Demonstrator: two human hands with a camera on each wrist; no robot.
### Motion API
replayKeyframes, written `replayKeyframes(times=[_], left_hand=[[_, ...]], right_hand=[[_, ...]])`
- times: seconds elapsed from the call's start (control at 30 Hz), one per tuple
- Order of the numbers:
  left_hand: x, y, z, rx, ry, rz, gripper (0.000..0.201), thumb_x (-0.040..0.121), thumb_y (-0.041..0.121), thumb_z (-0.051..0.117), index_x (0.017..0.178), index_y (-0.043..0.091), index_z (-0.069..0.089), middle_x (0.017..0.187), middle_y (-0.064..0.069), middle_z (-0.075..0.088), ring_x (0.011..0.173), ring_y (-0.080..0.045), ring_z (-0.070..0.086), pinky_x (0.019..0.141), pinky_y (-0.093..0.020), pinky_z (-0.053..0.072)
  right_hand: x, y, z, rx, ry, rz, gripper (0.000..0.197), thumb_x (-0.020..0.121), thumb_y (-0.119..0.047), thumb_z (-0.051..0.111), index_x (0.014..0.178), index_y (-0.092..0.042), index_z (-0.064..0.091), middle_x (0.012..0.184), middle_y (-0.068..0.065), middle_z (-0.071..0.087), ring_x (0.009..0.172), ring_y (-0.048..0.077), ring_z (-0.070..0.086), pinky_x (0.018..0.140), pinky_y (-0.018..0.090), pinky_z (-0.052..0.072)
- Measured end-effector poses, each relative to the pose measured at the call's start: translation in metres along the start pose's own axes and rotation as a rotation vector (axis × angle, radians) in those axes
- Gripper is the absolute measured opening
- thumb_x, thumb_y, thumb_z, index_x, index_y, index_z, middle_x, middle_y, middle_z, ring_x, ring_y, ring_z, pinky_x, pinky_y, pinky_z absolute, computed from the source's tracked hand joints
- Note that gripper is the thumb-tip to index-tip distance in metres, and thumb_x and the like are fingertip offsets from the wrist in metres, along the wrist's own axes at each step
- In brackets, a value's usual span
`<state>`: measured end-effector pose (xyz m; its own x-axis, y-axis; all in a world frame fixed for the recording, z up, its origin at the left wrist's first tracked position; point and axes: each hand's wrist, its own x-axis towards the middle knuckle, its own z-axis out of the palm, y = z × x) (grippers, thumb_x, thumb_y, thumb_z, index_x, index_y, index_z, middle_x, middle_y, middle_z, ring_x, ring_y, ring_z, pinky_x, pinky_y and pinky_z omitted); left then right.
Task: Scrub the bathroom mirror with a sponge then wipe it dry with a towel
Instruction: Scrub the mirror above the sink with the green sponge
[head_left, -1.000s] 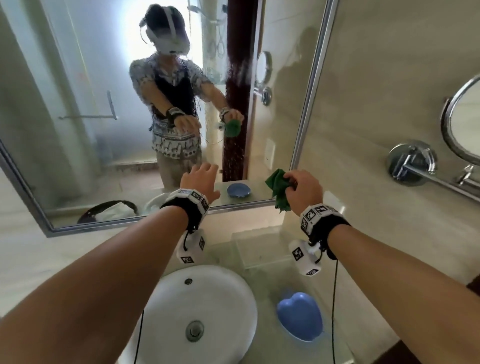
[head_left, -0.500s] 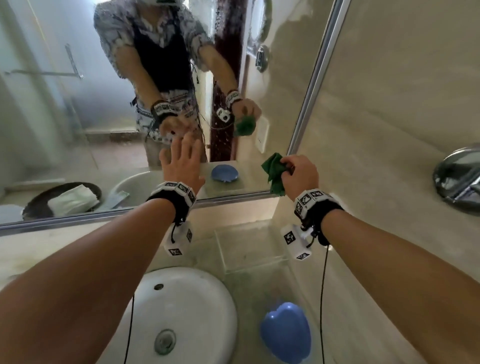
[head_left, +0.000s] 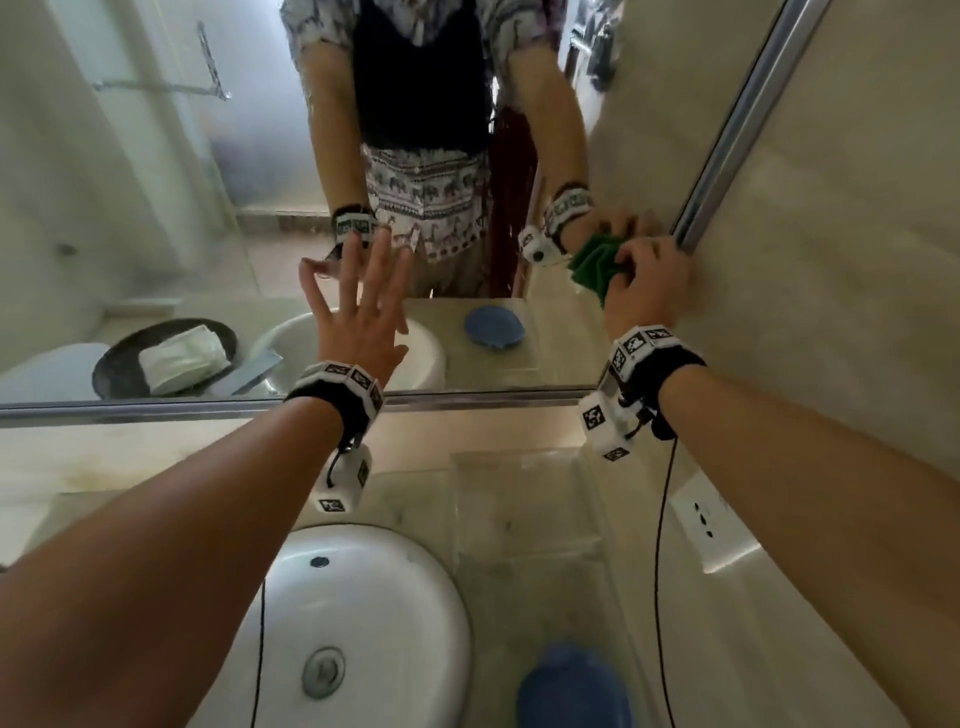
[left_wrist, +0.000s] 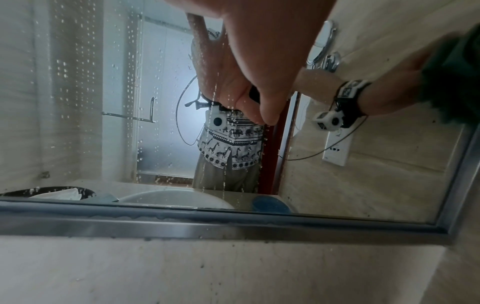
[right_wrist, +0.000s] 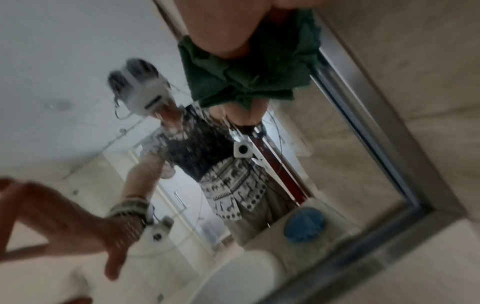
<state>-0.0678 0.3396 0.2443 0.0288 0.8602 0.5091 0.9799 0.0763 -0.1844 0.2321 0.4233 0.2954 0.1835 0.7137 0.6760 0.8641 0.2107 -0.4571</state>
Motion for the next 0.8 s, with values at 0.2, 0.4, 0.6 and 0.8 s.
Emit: replayKeyframes(times=[0.2, 0.4, 0.6, 0.8], left_hand=[[0.008, 0.006, 0.015, 0.001, 0.069, -0.053, 0.123, 0.071, 0.055, 0.077, 0.158, 0.02, -0.002, 0.154, -0.005, -0.039, 0.147, -0.035, -0.017, 0.105, -0.078, 0.006], [0.011, 0.008, 0.023, 0.0, 0.052, -0.057, 0.132, 0.067, 0.068, 0.073, 0.157, 0.019, -0.01, 0.154, -0.007, -0.039, 0.146, -0.04, -0.022, 0.103, -0.079, 0.004], [0.007, 0.008, 0.021, -0.02, 0.02, -0.046, 0.131, 0.068, 0.071, 0.07, 0.157, 0.018, -0.01, 0.156, -0.008, -0.035, 0.146, -0.04, -0.022, 0.103, -0.079, 0.003], [0.007, 0.007, 0.025, -0.037, 0.057, -0.045, 0.124, 0.071, 0.066, 0.071, 0.158, 0.019, -0.005, 0.156, -0.007, -0.035, 0.146, -0.038, -0.024, 0.104, -0.081, 0.006]], right_hand=[[-0.057, 0.038, 0.046, 0.062, -0.15, 0.223, 0.014, 0.078, 0.005, 0.057, 0.08, -0.008, 0.064, 0.101, 0.014, 0.056, 0.091, 0.033, 0.053, 0.072, 0.027, 0.031], [-0.069, 0.041, 0.054, 0.139, -0.194, 0.412, 0.01, 0.082, 0.0, 0.059, 0.084, -0.007, 0.066, 0.104, 0.014, 0.058, 0.088, 0.031, 0.057, 0.067, 0.021, 0.031], [-0.02, -0.015, 0.021, 0.304, 0.066, 0.258, 0.013, 0.08, -0.003, 0.055, 0.089, -0.012, 0.059, 0.105, 0.008, 0.055, 0.086, 0.024, 0.055, 0.077, 0.032, 0.047], [-0.009, -0.051, 0.014, 0.149, 0.147, -0.158, 0.027, 0.089, -0.016, 0.057, 0.116, -0.014, 0.06, 0.12, 0.011, 0.056, 0.107, 0.029, 0.05, 0.076, 0.021, 0.034]])
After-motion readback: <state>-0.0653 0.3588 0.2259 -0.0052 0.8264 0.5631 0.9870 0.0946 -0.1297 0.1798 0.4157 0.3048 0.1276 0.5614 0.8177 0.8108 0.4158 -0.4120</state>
